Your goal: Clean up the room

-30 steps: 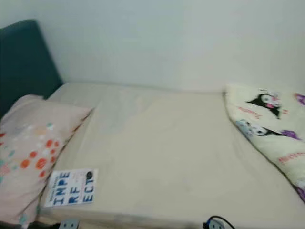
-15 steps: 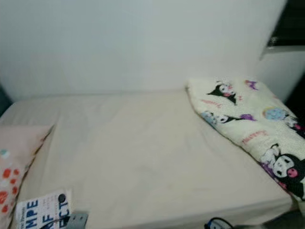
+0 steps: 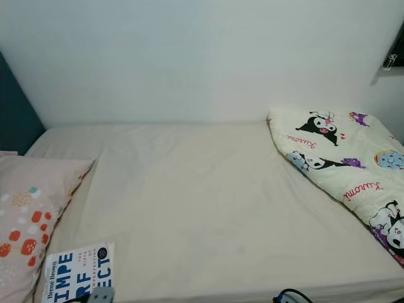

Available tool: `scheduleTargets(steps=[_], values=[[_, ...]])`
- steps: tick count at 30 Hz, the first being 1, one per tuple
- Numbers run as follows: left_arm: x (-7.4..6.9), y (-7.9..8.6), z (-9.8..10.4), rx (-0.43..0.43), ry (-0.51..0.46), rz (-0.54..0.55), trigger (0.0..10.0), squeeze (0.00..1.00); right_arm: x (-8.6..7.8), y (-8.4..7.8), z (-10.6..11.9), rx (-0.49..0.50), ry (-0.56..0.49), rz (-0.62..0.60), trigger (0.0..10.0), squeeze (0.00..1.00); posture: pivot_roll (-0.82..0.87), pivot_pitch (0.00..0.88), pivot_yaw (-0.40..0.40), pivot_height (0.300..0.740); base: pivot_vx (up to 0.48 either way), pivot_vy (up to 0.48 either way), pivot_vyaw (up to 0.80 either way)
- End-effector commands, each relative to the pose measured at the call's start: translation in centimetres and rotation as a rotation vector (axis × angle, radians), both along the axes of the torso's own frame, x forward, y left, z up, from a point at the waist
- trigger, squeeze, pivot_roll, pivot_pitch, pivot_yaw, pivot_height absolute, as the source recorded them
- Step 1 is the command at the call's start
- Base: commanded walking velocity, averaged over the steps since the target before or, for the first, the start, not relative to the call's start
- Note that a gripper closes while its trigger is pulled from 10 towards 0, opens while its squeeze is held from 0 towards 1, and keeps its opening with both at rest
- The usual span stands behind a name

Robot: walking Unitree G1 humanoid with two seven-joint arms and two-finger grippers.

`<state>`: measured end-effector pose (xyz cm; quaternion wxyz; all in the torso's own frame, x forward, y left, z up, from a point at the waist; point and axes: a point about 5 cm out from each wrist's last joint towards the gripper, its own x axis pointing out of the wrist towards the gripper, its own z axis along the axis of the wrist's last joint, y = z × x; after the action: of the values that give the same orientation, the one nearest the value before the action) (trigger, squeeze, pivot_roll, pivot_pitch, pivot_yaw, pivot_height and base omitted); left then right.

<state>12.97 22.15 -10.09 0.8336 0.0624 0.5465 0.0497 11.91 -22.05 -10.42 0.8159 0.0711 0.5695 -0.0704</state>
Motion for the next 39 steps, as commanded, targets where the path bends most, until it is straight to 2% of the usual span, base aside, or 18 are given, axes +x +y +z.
scheduleTargets(steps=[1,5,8,11,18,23,29,39], values=[[-0.3,0.1,-0.1,-0.002,0.014,-0.017,10.0,0.00,0.0,0.3,-0.1,0.003,-0.006,-0.001,10.0,0.00,-0.13,0.000,-0.014,0.740,0.000,0.000,0.00],[-0.5,0.2,-0.1,-0.007,0.020,-0.019,10.0,0.00,0.2,1.0,-0.1,0.009,-0.007,0.002,10.0,0.00,-0.13,0.000,-0.014,0.740,0.000,-0.178,0.00],[-0.6,0.1,-0.2,-0.021,0.022,-0.018,10.0,0.00,1.0,2.2,-0.1,0.021,-0.018,0.009,10.0,0.00,-0.12,0.000,-0.015,0.740,0.000,-0.400,0.00],[-0.6,-0.1,-0.2,-0.025,0.022,-0.022,10.0,0.00,1.6,2.6,0.0,0.025,-0.028,0.013,10.0,0.00,-0.12,0.000,-0.015,0.740,0.000,-0.400,0.00],[-0.2,-0.8,-0.2,-0.033,0.019,-0.033,10.0,0.00,1.8,1.8,0.2,0.016,-0.035,0.012,10.0,0.00,-0.13,0.000,-0.012,0.740,0.000,-0.401,0.00],[0.0,-1.0,-0.2,-0.036,0.018,-0.037,10.0,0.00,1.0,0.5,0.2,0.005,-0.027,-0.001,10.0,0.00,-0.13,0.000,-0.007,0.740,0.000,-0.403,0.00],[0.0,-1.0,-0.2,-0.038,0.019,-0.037,10.0,0.00,0.8,0.6,0.1,0.009,-0.023,-0.004,10.0,0.00,-0.13,0.000,-0.006,0.740,0.000,-0.408,0.00],[0.4,-2.7,-0.3,-0.054,0.017,-0.045,10.0,0.00,0.9,1.5,0.0,0.020,-0.023,-0.002,10.0,0.00,-0.13,0.000,-0.007,0.740,0.000,-0.420,0.00]])
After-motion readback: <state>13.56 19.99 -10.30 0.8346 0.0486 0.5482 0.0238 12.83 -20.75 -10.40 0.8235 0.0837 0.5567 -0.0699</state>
